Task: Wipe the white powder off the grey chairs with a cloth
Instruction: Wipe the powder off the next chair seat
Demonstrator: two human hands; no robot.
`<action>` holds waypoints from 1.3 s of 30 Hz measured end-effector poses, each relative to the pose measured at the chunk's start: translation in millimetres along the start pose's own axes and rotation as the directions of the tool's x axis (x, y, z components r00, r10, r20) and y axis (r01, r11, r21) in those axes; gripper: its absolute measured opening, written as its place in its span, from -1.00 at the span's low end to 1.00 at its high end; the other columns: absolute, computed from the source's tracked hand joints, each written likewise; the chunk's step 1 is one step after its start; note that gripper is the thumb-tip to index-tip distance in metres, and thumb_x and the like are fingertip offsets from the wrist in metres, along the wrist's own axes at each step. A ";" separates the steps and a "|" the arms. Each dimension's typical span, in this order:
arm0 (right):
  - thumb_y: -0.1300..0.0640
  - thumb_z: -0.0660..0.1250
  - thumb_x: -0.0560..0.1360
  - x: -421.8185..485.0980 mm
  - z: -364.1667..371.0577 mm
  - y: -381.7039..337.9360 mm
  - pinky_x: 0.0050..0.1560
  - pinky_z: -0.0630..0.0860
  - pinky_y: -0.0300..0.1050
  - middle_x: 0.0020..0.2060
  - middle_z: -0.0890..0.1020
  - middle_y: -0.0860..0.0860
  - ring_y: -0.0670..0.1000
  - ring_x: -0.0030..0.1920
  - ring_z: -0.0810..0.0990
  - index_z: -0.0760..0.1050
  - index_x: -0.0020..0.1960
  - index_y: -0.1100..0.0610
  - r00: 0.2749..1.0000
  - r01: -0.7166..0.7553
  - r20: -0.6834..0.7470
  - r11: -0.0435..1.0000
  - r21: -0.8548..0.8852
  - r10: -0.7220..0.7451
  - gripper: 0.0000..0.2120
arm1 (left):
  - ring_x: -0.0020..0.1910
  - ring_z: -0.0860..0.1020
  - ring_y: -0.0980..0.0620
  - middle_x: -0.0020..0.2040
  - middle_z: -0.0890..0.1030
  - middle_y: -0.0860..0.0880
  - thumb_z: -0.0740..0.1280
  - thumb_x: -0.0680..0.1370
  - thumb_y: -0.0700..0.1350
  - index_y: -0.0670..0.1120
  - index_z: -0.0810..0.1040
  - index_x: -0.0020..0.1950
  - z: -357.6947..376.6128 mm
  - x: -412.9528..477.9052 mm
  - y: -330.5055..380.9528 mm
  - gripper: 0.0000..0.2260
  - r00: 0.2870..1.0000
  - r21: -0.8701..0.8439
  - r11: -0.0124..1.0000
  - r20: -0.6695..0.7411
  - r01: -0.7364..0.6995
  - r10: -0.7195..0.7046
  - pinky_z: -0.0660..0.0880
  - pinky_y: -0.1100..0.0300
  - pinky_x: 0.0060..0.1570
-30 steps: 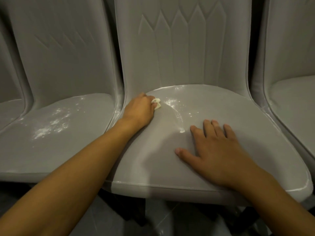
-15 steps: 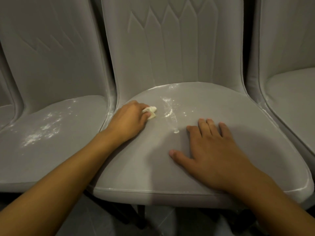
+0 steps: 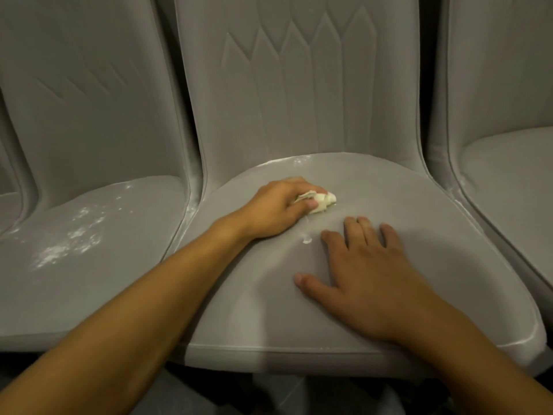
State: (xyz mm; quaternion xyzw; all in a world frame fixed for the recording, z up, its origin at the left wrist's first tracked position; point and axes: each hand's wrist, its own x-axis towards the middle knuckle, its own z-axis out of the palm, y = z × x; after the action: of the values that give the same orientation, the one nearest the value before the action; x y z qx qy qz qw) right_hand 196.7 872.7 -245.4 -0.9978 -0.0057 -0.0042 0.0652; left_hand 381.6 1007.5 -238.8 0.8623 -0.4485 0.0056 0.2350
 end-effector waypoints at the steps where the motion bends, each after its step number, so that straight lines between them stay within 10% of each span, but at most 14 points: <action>1: -0.51 -0.28 0.43 -0.2 0.7 0.0 0.52 -0.05 0.29 0.54 0.13 0.18 0.19 0.57 0.01 0.13 0.50 -0.04 1.000 0.002 -0.006 1.000 -0.003 -0.002 -0.17 | 0.21 0.55 0.15 0.20 0.61 0.14 0.27 0.66 0.05 0.13 0.58 0.37 -4.4 -9.4 -0.7 -0.71 0.998 -0.011 0.999 0.046 -0.037 0.037 0.44 0.21 0.26; 9: -0.50 -0.25 0.42 -2.0 -1.4 0.1 0.53 -0.05 0.29 0.53 0.14 0.20 0.21 0.57 0.03 0.18 0.45 -0.04 1.000 0.005 -0.016 1.000 0.025 -0.004 -0.20 | 0.29 0.50 -0.08 0.30 0.55 -0.07 0.15 0.71 0.05 0.06 0.52 0.44 -37.3 -27.3 -49.5 -0.66 0.936 0.251 0.903 -0.150 0.349 -0.320 0.37 0.09 0.34; 16: -0.49 -0.27 0.43 -3.2 -0.7 -2.3 0.52 -0.05 0.31 0.55 0.13 0.24 0.23 0.57 0.02 0.19 0.47 0.00 1.000 -0.008 -0.030 1.000 0.003 0.008 -0.17 | 0.19 0.54 0.13 0.20 0.51 0.14 0.17 0.69 0.07 0.11 0.53 0.43 -11.6 -41.2 -3.8 -0.66 0.997 0.101 0.992 0.007 0.080 -0.081 0.41 0.21 0.27; 21: -0.50 -0.26 0.43 -2.1 -0.1 -1.5 0.52 -0.04 0.30 0.54 0.15 0.23 0.23 0.56 0.04 0.20 0.44 -0.01 1.000 -0.009 -0.022 1.000 0.005 0.009 -0.18 | 0.16 0.56 -0.09 0.17 0.54 -0.01 0.16 0.70 0.01 0.08 0.56 0.40 -7.8 -19.7 -8.8 -0.69 0.969 0.218 0.945 -0.098 0.244 -0.227 0.47 -0.01 0.21; 28: -0.54 -0.21 0.43 -0.9 -2.1 0.1 0.51 0.05 0.24 0.45 0.29 0.13 0.14 0.50 0.18 0.21 0.45 0.01 1.000 0.003 -0.017 1.000 0.007 -0.003 -0.16 | -0.01 0.55 0.07 -0.01 0.48 0.06 0.20 0.68 0.02 0.12 0.54 0.43 -10.3 -60.9 26.5 -0.67 0.994 -0.030 0.997 0.087 -0.067 0.069 0.50 0.10 0.08; 34: -0.55 0.09 0.41 -1.5 -32.8 31.1 0.47 0.24 -0.02 0.53 0.28 -0.05 0.02 0.45 0.33 0.03 0.59 -0.06 0.996 0.017 0.081 0.973 0.231 -0.037 -0.08 | 0.15 0.52 0.03 0.16 0.45 0.09 0.22 0.70 -0.02 0.12 0.52 0.43 -13.3 -40.7 -6.2 -0.69 0.989 0.163 0.975 -0.053 0.148 -0.141 0.47 0.03 0.24; 39: -0.69 -0.15 0.26 5.9 -11.5 37.4 0.56 0.06 0.06 0.52 0.22 0.01 0.05 0.50 0.19 0.04 0.58 0.02 0.999 0.011 -0.035 0.998 0.057 -0.009 0.11 | 0.21 0.52 -0.09 0.21 0.51 -0.01 0.19 0.70 -0.03 0.04 0.58 0.36 2.3 11.8 -21.4 -0.72 0.957 0.200 0.942 -0.161 0.270 -0.241 0.44 0.04 0.23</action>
State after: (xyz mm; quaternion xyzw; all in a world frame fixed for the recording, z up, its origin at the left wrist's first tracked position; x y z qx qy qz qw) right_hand 202.9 834.2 -238.8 -0.9953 -0.0096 -0.0219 0.0936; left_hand 404.7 1008.0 -246.7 0.9316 -0.3125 0.0825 0.1665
